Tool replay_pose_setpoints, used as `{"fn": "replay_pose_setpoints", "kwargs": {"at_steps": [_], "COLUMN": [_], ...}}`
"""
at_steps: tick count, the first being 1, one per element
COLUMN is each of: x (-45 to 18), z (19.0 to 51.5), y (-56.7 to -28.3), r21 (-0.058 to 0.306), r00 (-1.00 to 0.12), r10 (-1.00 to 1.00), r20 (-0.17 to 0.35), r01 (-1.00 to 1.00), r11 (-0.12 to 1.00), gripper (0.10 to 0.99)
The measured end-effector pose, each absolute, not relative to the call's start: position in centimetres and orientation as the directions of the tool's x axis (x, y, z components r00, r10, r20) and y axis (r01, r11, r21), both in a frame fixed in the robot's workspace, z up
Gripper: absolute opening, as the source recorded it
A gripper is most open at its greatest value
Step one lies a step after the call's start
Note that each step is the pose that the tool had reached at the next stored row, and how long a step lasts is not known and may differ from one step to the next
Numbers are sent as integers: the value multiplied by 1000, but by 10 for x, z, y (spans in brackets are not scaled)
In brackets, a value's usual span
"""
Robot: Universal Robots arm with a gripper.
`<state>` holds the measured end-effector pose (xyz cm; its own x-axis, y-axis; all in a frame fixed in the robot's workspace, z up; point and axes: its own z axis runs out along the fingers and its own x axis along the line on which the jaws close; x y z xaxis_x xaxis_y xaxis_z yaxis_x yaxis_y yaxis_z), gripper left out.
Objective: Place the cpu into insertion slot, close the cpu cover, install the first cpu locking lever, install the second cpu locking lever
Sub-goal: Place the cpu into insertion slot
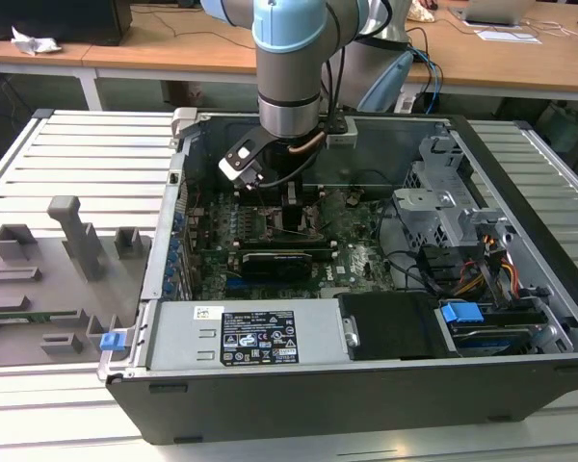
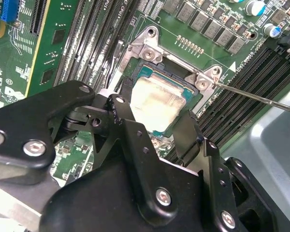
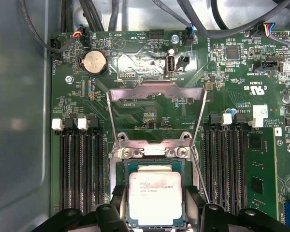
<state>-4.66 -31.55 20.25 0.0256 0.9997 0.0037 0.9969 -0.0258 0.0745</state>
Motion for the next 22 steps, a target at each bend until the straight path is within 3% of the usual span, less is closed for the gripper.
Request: {"fn": "replay_pose_setpoints", "kwargs": {"at_steps": [6,8,9,12,13,16,22], "x": [-46,-44,-43,-42,-42,-42,-42], "z": [209,210,210,211,211,212,214], "y": [-315,-315,-316,-315,-315,-315,-316], "r21": [70,63,60,54,53,52,52], "r00": [26,26,26,26,26,26,26], "r10": [1000,1000,1000,1000,1000,1000,1000], "r20": [4,3,3,3,3,3,3], "r01": [997,998,998,998,998,998,998], "r11": [-26,-26,-26,-26,-26,-26,-26], "gripper": [588,459,459,278,278,106,106]}}
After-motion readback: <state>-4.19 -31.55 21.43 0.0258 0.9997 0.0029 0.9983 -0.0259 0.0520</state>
